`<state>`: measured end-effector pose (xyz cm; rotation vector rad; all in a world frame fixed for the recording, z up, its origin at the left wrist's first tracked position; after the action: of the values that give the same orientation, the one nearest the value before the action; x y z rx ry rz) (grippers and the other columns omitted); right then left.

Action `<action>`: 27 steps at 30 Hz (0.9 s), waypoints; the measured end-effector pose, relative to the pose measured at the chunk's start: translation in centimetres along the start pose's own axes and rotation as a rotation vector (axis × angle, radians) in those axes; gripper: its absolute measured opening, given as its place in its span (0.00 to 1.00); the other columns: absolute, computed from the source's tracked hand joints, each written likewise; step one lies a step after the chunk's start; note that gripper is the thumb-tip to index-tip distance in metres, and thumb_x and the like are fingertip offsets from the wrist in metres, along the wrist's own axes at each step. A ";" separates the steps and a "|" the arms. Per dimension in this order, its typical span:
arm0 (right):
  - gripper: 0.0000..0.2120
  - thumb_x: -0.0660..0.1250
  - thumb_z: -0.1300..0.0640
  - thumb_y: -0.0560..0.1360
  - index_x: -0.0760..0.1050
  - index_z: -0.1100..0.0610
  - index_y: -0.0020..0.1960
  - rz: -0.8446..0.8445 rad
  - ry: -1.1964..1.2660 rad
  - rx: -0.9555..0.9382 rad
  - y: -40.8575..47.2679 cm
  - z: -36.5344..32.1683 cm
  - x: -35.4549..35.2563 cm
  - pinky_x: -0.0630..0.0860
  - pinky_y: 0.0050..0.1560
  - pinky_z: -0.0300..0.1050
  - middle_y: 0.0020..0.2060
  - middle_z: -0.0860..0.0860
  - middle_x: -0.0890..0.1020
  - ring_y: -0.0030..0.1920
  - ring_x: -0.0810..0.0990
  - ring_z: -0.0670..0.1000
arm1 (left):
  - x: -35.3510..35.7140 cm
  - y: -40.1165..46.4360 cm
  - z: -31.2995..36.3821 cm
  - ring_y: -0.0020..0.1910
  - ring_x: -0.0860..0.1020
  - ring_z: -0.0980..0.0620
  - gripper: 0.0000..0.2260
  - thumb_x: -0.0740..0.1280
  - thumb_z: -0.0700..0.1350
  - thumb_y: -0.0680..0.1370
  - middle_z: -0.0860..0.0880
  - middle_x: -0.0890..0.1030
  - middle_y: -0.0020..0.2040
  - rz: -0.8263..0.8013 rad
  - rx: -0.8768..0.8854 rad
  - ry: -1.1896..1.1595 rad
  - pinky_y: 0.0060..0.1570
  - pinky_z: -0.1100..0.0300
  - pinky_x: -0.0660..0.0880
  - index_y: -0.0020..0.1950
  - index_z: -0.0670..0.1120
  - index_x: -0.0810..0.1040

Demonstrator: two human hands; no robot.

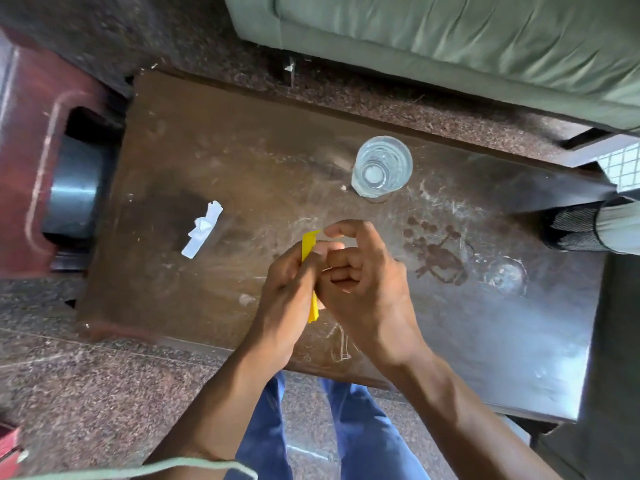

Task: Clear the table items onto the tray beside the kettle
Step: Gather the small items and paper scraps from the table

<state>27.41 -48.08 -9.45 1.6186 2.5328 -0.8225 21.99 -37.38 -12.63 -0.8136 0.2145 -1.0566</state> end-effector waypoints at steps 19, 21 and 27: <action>0.24 0.79 0.61 0.71 0.80 0.51 0.65 -0.387 -0.919 -0.228 2.8 6.2 3.7 0.83 0.52 0.54 0.61 0.54 0.80 0.60 0.80 0.57 | -10.3 2.4 1.9 0.38 0.87 0.54 0.09 0.67 0.49 0.88 0.50 0.89 0.44 0.256 0.144 0.081 0.35 0.65 0.81 0.60 0.51 0.87; 0.26 0.79 0.63 0.68 0.79 0.50 0.64 -0.436 -0.987 -0.232 2.5 7.0 4.8 0.84 0.51 0.54 0.62 0.54 0.79 0.61 0.79 0.58 | -10.9 2.4 1.8 0.35 0.84 0.56 0.09 0.67 0.49 0.87 0.51 0.88 0.42 0.263 0.144 0.068 0.33 0.66 0.79 0.59 0.51 0.87; 0.30 0.82 0.63 0.62 0.80 0.49 0.62 -0.490 -1.213 -0.338 2.0 8.0 7.0 0.85 0.50 0.55 0.58 0.55 0.80 0.56 0.81 0.58 | -12.8 2.3 1.9 0.32 0.78 0.60 0.09 0.67 0.44 0.89 0.55 0.83 0.36 0.314 0.114 0.037 0.33 0.67 0.77 0.57 0.51 0.88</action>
<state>23.87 -45.12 -19.22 0.1718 1.9113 -0.9080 18.17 -25.13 -15.61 -0.6337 0.3001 -0.7808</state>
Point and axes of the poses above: each hand's wrist, its own y-axis towards the middle knuckle, its own x-axis out of the palm, z = x × y, the point moved 2 cm from there along y, towards the middle knuckle
